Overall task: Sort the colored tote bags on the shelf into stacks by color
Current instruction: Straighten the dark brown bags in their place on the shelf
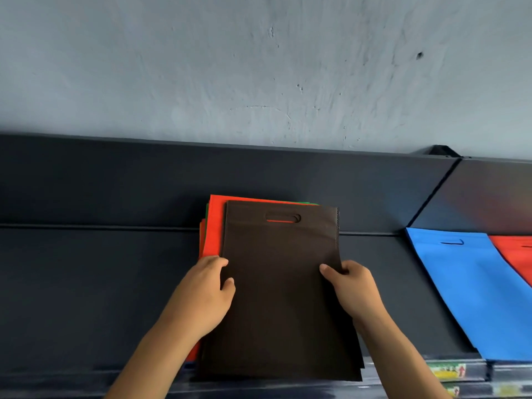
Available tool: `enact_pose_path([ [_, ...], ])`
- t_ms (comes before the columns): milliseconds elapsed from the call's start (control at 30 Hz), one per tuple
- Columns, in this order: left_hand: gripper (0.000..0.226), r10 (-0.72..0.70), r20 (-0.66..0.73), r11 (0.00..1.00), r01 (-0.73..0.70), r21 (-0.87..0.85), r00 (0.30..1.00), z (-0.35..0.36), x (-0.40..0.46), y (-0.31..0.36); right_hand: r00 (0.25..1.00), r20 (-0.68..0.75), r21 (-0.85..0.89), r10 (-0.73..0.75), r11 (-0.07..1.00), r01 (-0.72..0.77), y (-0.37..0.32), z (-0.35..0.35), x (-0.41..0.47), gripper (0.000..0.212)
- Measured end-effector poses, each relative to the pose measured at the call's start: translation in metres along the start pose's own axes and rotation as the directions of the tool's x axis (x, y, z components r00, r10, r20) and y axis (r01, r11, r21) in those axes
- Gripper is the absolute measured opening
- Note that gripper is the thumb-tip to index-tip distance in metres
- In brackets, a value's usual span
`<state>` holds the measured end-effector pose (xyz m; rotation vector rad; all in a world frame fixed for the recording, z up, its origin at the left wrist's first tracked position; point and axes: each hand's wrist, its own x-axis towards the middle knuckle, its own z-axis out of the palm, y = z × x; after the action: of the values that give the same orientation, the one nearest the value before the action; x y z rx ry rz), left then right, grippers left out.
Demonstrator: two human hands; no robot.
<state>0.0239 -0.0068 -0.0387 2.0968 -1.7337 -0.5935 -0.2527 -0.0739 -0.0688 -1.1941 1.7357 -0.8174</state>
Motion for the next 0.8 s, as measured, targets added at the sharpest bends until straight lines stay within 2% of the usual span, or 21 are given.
enact_pose_path([
  [167, 0.045, 0.006, 0.024, 0.999, -0.007, 0.044, 1.000, 0.000, -0.001, 0.009, 0.999, 0.043, 0.081, 0.001, 0.997, -0.005, 0.002, -0.006, 0.000, 0.020],
  [267, 0.039, -0.001, -0.021, 1.000, 0.001, -0.013, 1.000, 0.004, 0.001, 0.018, 0.995, 0.095, 0.131, 0.000, 0.991, -0.013, 0.003, -0.008, -0.002, 0.019],
  [433, 0.038, -0.052, -0.076, 0.960, 0.029, -0.277, 0.996, 0.009, 0.006, 0.033, 0.986, 0.166, 0.196, 0.011, 0.980, -0.044, 0.004, -0.017, -0.001, 0.015],
  [567, 0.049, -0.210, -0.074, 0.815, 0.132, -0.565, 0.975, 0.011, 0.014, 0.044, 0.982, 0.187, 0.300, 0.023, 0.951, -0.080, 0.005, -0.036, 0.002, 0.014],
  [667, 0.055, -0.241, -0.012, 0.810, 0.194, -0.553, 0.970, 0.016, 0.020, 0.057, 0.976, 0.217, 0.358, 0.027, 0.928, -0.106, 0.004, -0.059, 0.005, 0.017],
  [800, 0.041, -0.196, 0.027, 0.820, 0.179, -0.543, 0.980, 0.033, 0.024, 0.089, 0.971, 0.234, 0.375, 0.037, 0.918, -0.125, 0.012, -0.092, 0.017, 0.020],
])
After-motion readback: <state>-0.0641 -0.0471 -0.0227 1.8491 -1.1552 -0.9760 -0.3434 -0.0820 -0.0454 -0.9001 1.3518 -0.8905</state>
